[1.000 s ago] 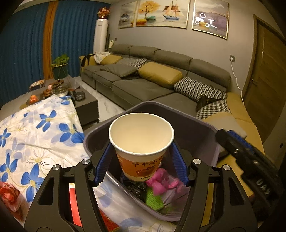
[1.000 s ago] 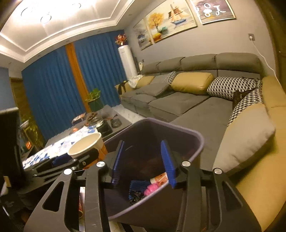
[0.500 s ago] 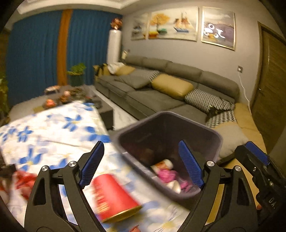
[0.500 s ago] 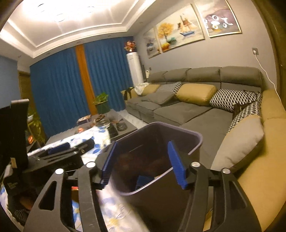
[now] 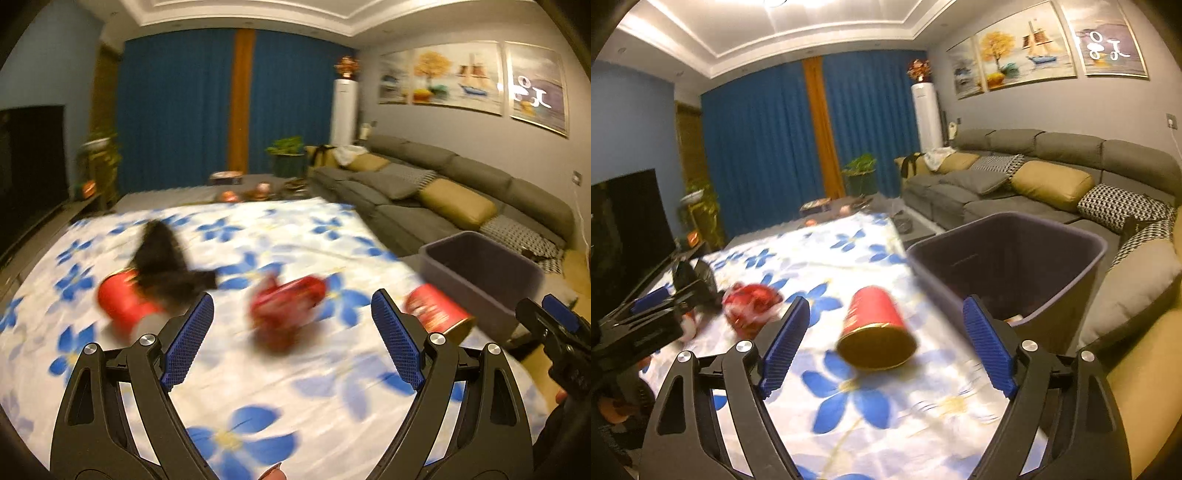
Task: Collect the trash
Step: 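Move both open tools back over the table, then grasp the red can with the right tool while the left tool grasps the red snack wrapper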
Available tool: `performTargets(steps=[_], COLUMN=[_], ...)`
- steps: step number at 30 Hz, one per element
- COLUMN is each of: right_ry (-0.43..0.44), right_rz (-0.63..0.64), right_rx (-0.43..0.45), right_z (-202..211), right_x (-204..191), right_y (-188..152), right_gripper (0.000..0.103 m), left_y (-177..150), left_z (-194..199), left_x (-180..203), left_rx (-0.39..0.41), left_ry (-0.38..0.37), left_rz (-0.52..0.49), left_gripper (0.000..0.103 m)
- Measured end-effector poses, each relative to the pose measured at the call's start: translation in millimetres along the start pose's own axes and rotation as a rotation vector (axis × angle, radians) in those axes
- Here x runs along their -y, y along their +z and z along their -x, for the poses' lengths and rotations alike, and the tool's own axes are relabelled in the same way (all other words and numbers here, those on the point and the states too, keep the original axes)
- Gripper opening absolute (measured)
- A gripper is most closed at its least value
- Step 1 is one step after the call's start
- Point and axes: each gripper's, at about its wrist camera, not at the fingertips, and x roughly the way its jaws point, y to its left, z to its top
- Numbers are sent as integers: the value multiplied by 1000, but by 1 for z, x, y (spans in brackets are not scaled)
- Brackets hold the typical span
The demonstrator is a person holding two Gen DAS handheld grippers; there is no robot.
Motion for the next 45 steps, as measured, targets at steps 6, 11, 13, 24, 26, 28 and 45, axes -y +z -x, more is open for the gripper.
performTargets(steps=[6,11,13,24,26,28,45], right_ry=[23,11,0,-56,-62,-65,-27], right_rz=[22,23,16,-2,-2,-1,-47], right_rx=[-49,-81,-92,-128,-133,-142,-221], right_z=[-10,-15,-19,-42,-45,-50,-83], right_x=[-30,-38,-38,-39,-40,-41,-38], right_y=[-15,-25,-27,-31,-31,-32,-29], right_gripper=[82,82,82,77,75,74,57], left_y=[-11,-15,-16,-14,-13,-12,-7], left_z=[18,19,17,7,5,3,-26], left_x=[-49,-69,-72,-59,-56,-55,-39], left_rx=[17,13,6,3,3,5,-20], left_ry=[81,101,97,58,53,50,23], left_rz=[62,94,103,75,71,67,43], left_gripper=[85,85,85,85,85,85,85])
